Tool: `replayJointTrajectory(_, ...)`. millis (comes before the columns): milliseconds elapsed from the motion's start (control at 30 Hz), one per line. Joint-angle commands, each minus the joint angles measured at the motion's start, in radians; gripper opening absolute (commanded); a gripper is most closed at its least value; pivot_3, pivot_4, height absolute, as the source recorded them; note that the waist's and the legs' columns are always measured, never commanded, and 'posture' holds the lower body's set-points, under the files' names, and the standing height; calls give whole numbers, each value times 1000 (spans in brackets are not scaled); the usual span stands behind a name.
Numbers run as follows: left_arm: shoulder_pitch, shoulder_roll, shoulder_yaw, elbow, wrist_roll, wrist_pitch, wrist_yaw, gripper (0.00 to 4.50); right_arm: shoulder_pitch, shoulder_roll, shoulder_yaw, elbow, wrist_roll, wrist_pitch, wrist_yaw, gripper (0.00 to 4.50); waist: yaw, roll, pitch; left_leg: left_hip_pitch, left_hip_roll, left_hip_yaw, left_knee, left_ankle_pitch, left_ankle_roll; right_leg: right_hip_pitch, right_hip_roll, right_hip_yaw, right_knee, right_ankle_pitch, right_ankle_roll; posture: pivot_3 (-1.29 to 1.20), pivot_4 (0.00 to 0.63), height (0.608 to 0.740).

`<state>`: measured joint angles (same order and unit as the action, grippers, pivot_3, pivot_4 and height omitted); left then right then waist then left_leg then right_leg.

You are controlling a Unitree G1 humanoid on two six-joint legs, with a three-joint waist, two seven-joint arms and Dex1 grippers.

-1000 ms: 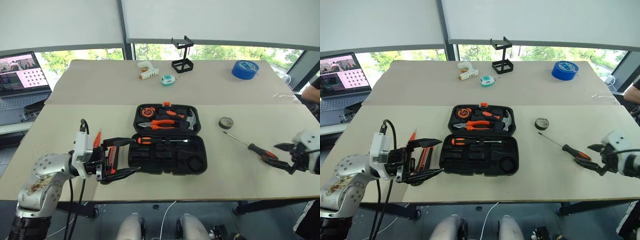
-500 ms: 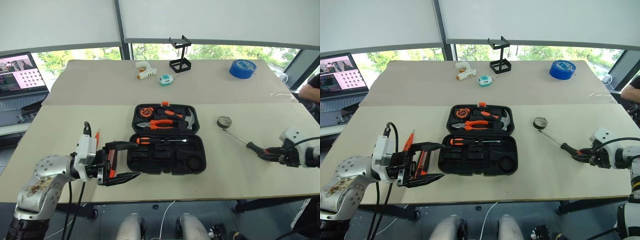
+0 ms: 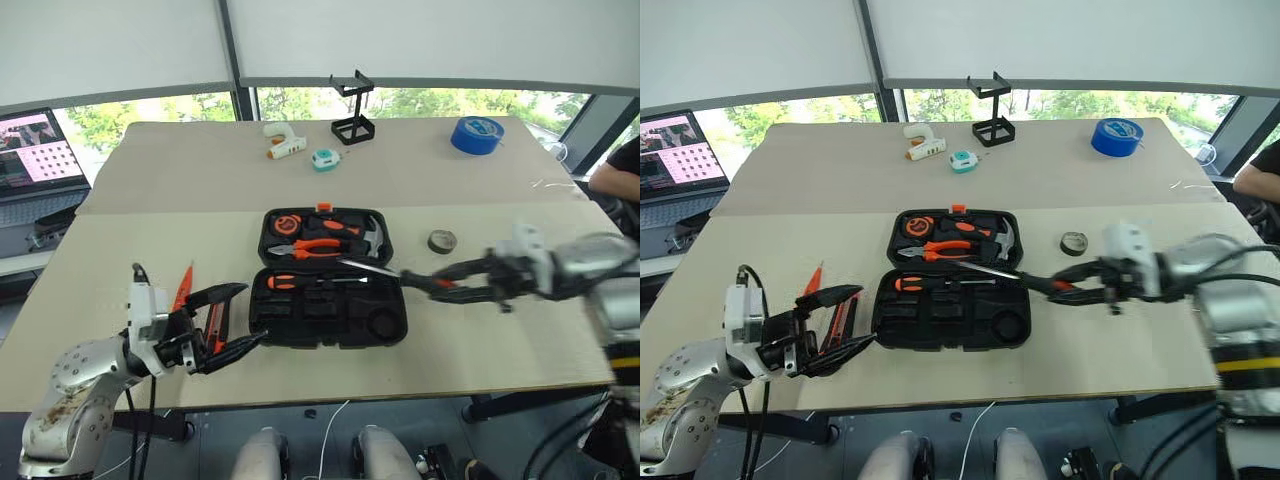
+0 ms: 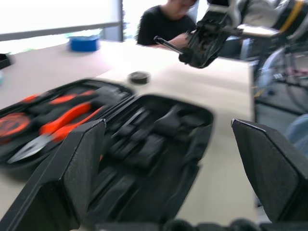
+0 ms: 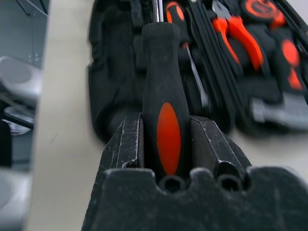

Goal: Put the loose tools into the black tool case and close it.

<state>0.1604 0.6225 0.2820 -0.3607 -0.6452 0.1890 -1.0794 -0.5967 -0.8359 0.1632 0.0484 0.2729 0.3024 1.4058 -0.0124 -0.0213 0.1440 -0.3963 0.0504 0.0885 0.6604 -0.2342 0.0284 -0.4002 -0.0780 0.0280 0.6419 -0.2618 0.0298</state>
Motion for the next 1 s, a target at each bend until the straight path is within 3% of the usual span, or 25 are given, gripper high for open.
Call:
replayJointTrajectory(33, 12, 15, 33, 28, 28, -44, -3, 4500, -98, 38, 98, 12, -113, 94, -68, 1004, 8, -1, 0, -4, 0, 0, 1, 0, 0, -4, 0, 0, 0, 0, 0, 0, 150, 740)
replayJointTrajectory(267, 5, 1, 15, 23, 34, -55, 2, 4500, -176, 100, 248, 113, -265, 42, -74, 1004, 22, -1, 0, -15, -1, 1, 3, 0, 0, -13, -1, -2, 0, 0, 0, 0, 150, 740)
replayJointTrajectory(667, 28, -35, -9, 29, 65, -99, 16, 4500, -246, 184, 284, 189, -323, 73, -64, 1004, 2, -2, 0, -18, -1, 2, 3, 1, -1, -19, 1, -2, 5, 1, -1, 0, 150, 740)
replayJointTrajectory(733, 32, -37, -12, 28, 66, -103, 18, 4500, -244, 181, 280, 182, -315, 62, -40, 2020, 1, -2, 0, -18, -1, 1, 3, 1, -1, -19, 1, -2, 5, 1, -1, 0, 150, 740)
replayJointTrajectory(800, 39, -39, -12, 26, 65, -105, 20, 4500, -246, 169, 244, 171, -272, 27, -3, 2593, 1, -2, 0, -18, -1, 2, 3, 1, -1, -19, 1, -2, 5, 1, -1, 0, 150, 740)
replayJointTrajectory(1000, 59, -40, -6, 21, 64, -109, 24, 4500, -258, 130, 136, 203, -187, -52, 54, 2593, 1, -2, 0, -18, -1, 1, 3, 1, -1, -20, 1, -2, 5, 1, -1, 0, 150, 740)
